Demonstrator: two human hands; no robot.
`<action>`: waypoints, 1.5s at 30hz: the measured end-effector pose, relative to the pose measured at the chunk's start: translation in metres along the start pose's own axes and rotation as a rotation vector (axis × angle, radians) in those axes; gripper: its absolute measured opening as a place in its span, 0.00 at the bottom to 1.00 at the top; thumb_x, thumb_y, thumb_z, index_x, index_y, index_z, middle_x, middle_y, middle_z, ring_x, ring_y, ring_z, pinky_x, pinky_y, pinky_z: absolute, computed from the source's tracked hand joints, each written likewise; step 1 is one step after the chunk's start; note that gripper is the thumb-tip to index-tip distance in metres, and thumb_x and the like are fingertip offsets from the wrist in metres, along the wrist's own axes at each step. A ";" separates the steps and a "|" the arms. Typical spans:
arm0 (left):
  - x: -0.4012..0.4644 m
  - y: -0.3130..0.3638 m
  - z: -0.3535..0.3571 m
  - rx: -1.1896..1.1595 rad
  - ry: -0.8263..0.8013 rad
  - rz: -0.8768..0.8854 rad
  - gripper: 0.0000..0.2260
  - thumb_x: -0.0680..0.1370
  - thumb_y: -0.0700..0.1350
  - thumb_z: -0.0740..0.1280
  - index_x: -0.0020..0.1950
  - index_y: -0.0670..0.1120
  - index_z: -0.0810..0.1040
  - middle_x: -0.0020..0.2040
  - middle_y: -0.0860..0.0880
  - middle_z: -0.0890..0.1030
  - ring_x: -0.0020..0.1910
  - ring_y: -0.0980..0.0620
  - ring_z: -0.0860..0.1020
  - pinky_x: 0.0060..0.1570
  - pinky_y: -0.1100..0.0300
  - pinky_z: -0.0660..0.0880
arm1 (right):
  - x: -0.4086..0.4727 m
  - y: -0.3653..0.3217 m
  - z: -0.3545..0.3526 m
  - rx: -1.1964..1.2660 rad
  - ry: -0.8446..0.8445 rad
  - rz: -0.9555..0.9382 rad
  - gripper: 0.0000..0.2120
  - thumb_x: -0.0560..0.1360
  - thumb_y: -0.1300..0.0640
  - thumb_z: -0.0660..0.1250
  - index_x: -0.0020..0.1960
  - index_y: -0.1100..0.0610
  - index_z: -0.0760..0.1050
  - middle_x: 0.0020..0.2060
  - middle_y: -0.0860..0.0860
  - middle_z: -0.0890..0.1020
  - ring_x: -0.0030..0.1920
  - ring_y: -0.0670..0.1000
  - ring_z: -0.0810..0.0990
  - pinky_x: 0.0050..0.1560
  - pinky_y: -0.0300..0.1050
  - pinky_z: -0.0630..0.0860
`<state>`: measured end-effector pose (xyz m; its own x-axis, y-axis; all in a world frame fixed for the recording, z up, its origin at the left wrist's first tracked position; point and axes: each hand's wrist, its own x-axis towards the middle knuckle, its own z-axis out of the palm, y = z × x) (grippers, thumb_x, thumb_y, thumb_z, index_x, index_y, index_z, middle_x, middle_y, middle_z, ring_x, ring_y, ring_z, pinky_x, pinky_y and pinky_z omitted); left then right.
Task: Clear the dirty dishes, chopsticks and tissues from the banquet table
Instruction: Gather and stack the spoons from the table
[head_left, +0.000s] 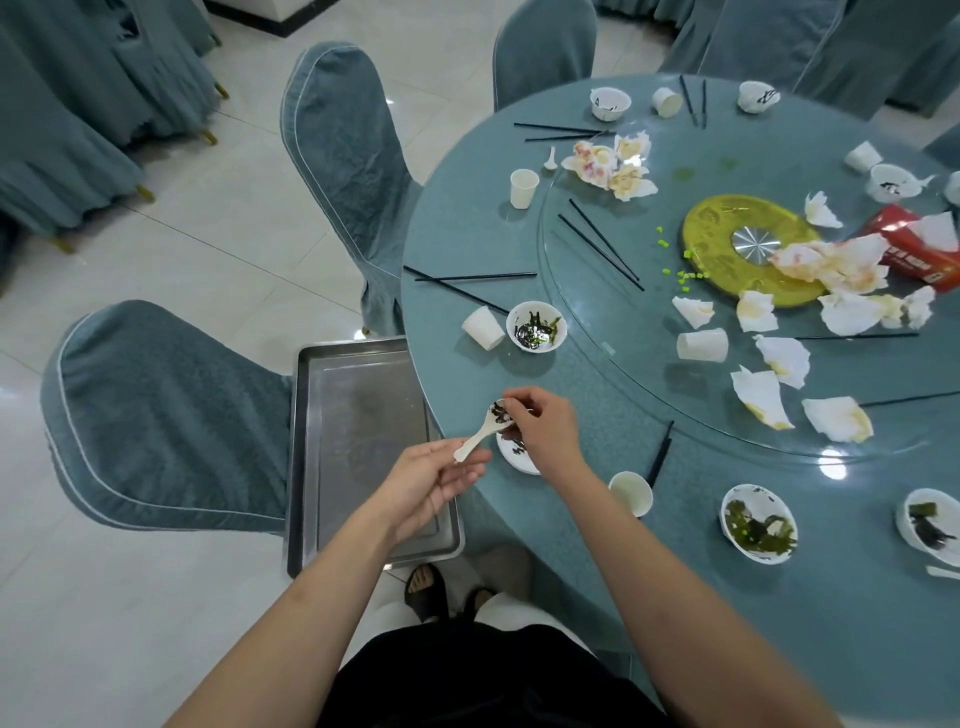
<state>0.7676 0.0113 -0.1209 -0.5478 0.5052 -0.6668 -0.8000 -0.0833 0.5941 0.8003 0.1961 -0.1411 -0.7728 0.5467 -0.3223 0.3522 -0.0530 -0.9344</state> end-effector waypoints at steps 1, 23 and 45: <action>-0.002 -0.003 0.000 -0.003 0.009 0.005 0.10 0.83 0.35 0.62 0.60 0.33 0.80 0.53 0.35 0.85 0.40 0.50 0.86 0.43 0.62 0.84 | -0.002 0.001 -0.001 0.007 -0.010 0.001 0.05 0.80 0.64 0.69 0.53 0.63 0.83 0.43 0.58 0.85 0.38 0.52 0.83 0.36 0.39 0.81; -0.079 0.005 -0.113 0.045 0.296 0.319 0.10 0.82 0.36 0.66 0.63 0.39 0.82 0.50 0.41 0.87 0.40 0.54 0.81 0.45 0.66 0.80 | -0.044 -0.030 0.136 -0.072 -0.324 -0.089 0.05 0.80 0.61 0.69 0.53 0.60 0.83 0.44 0.55 0.86 0.43 0.49 0.85 0.41 0.44 0.84; -0.263 0.113 -0.426 0.103 0.642 0.539 0.08 0.81 0.38 0.68 0.59 0.41 0.84 0.48 0.42 0.87 0.39 0.51 0.79 0.44 0.57 0.76 | -0.182 -0.092 0.525 -0.110 -0.552 -0.196 0.04 0.79 0.55 0.70 0.49 0.55 0.82 0.41 0.50 0.85 0.40 0.46 0.82 0.39 0.40 0.79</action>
<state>0.7167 -0.4966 -0.0700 -0.9059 -0.1697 -0.3880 -0.3800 -0.0788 0.9216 0.6319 -0.3370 -0.0764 -0.9787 0.0207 -0.2040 0.2050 0.1084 -0.9727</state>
